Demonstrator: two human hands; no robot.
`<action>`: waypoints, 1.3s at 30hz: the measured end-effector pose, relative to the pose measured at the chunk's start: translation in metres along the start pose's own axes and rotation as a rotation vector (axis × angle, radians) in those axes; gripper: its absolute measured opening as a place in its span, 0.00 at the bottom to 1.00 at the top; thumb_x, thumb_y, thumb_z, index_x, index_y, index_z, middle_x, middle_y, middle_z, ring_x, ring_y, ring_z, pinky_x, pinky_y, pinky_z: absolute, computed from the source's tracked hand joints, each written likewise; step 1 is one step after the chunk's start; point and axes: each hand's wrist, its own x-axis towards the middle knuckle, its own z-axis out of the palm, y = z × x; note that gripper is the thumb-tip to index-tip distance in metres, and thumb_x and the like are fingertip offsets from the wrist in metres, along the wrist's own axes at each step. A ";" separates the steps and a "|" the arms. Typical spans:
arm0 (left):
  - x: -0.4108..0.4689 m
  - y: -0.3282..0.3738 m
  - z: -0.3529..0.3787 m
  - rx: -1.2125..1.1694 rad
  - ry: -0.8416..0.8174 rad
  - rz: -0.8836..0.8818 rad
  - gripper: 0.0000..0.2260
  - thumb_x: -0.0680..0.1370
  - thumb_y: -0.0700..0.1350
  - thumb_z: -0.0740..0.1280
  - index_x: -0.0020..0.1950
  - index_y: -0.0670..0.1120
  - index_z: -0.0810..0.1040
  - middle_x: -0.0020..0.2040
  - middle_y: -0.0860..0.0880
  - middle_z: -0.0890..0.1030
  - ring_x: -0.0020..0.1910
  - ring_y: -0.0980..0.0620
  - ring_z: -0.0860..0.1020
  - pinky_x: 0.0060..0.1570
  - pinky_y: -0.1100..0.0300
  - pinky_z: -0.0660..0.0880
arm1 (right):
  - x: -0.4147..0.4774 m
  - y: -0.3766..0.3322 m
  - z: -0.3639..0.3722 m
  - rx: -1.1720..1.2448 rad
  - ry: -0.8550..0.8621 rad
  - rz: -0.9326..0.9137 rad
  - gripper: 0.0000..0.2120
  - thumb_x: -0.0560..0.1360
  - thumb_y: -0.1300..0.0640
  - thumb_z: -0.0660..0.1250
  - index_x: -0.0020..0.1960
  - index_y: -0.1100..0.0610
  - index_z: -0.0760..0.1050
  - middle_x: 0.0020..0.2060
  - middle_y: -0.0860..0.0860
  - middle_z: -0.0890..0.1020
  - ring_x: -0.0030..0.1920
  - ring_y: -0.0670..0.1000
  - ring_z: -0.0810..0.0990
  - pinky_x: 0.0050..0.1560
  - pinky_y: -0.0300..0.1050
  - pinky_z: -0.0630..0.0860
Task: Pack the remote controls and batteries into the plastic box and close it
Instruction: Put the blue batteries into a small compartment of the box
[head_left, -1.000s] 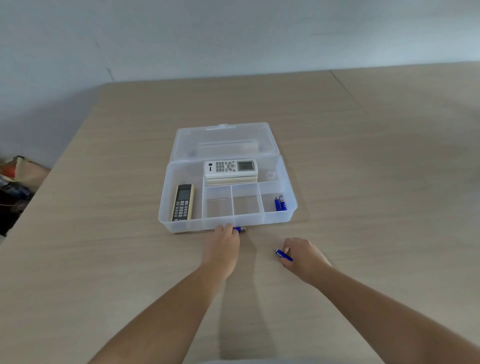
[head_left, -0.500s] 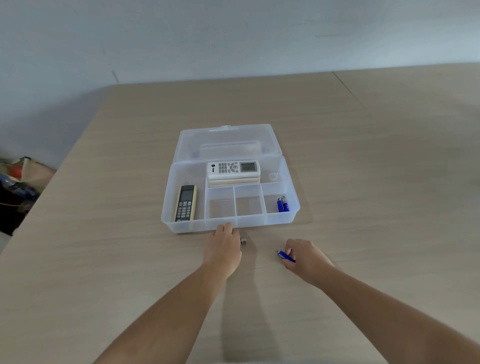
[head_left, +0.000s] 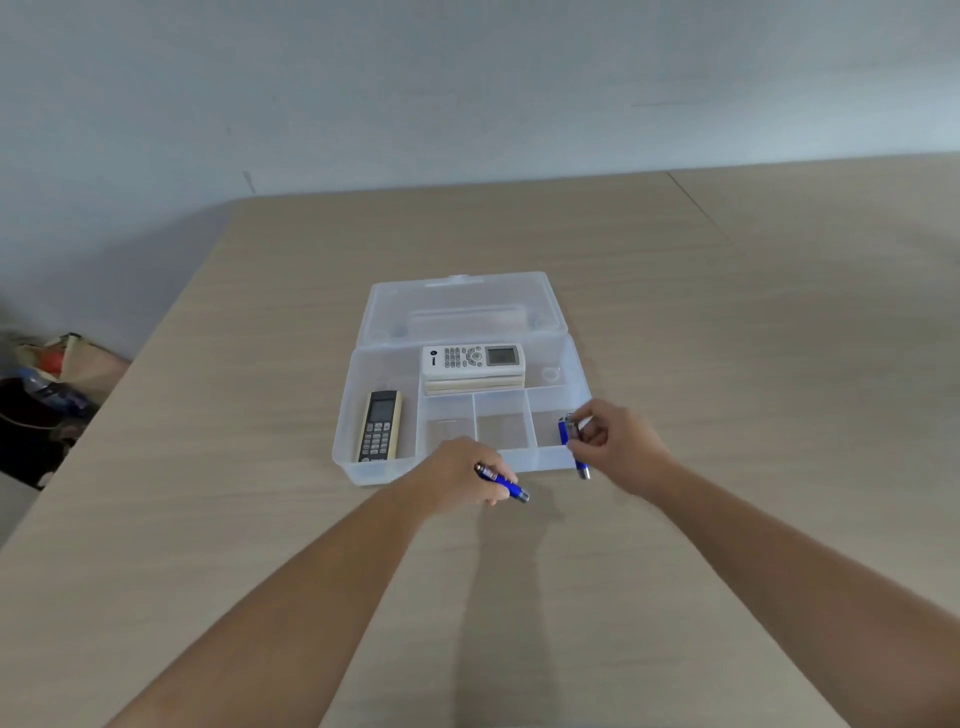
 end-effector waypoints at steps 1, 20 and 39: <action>0.004 0.007 -0.009 -0.031 0.053 -0.002 0.08 0.71 0.41 0.72 0.49 0.46 0.86 0.32 0.54 0.79 0.26 0.65 0.75 0.26 0.79 0.66 | 0.008 -0.006 -0.006 0.013 0.017 -0.015 0.10 0.71 0.62 0.68 0.48 0.49 0.73 0.32 0.50 0.78 0.30 0.50 0.72 0.31 0.40 0.70; 0.086 0.015 -0.056 -0.271 0.229 -0.049 0.08 0.71 0.38 0.74 0.49 0.42 0.84 0.40 0.47 0.80 0.38 0.53 0.77 0.37 0.71 0.72 | 0.106 -0.007 0.029 -0.634 -0.290 0.051 0.14 0.74 0.63 0.66 0.58 0.63 0.78 0.57 0.59 0.81 0.50 0.58 0.82 0.42 0.45 0.74; 0.123 0.078 -0.005 0.230 0.160 -0.114 0.04 0.76 0.35 0.65 0.49 0.39 0.78 0.49 0.44 0.80 0.54 0.44 0.81 0.47 0.57 0.75 | 0.084 0.020 -0.011 -0.347 0.081 -0.033 0.09 0.73 0.64 0.67 0.52 0.59 0.77 0.49 0.52 0.76 0.46 0.51 0.76 0.45 0.40 0.72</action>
